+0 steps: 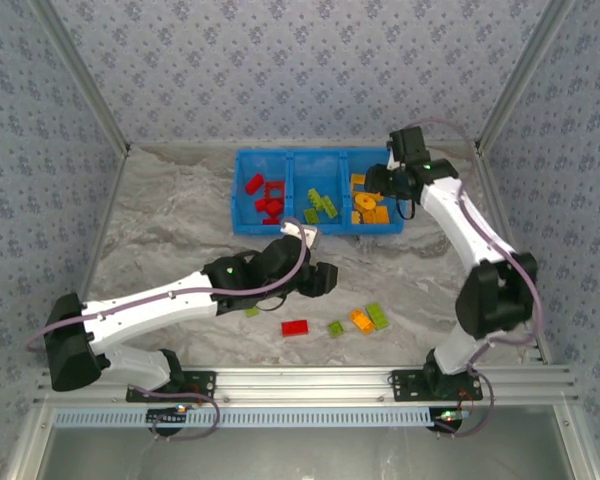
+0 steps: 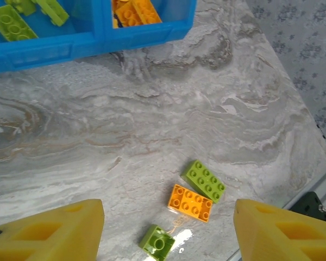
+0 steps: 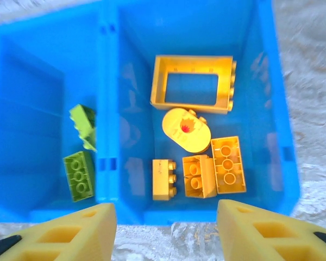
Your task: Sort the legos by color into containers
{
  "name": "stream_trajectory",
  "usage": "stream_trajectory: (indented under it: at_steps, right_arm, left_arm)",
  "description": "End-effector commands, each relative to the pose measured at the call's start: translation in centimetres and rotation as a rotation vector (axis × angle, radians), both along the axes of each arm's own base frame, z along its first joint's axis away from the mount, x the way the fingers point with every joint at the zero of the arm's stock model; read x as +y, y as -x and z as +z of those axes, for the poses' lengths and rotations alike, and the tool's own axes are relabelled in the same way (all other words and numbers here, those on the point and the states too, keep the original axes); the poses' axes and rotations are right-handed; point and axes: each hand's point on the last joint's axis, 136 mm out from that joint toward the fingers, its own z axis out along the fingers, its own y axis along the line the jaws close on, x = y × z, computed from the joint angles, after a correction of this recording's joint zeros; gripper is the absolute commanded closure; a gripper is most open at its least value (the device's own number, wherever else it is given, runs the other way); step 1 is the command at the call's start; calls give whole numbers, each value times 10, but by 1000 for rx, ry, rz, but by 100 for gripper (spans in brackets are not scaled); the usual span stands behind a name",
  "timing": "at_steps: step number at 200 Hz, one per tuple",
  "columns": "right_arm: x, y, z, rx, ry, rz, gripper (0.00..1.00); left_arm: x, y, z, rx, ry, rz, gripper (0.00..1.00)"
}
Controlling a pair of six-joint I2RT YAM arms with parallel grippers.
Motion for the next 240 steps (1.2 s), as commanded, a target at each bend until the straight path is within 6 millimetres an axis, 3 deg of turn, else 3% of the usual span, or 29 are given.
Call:
stream_trajectory:
  at_steps: [1,10,33,45,52,75,91,113,137,155,189,240]
  right_arm:
    - [-7,30,22,-60,44,-18,46]
    - [-4,45,31,-91,38,-2,46]
    - [14,89,33,-118,26,69,45]
    - [24,114,29,-113,18,106,43]
    - [31,133,13,-80,26,140,42]
    - [62,190,-5,-58,-24,300,36]
    - [83,230,-10,-60,-87,435,30]
    - [87,269,-21,-50,-107,519,27]
    - [76,287,-23,-74,-103,524,25]
    - [70,293,-15,-110,-139,532,23]
    - [77,311,-5,-113,-243,621,20]
    - [66,326,-6,-44,-306,601,20]
  left_arm:
    - [25,-1,22,-18,-11,86,36]
    - [34,-1,18,-5,-40,108,36]
    - [48,10,-1,51,-134,92,35]
    - [58,20,-25,117,-211,76,33]
    - [61,27,-40,162,-248,70,32]
    - [67,53,-86,293,-316,69,29]
    - [64,66,-106,345,-343,68,27]
    - [51,77,-121,320,-398,-13,22]
    - [50,83,-135,206,-544,-208,22]
    - [57,85,-143,144,-665,-365,23]
    - [59,83,-155,72,-822,-597,24]
    - [52,64,-172,18,-853,-722,24]
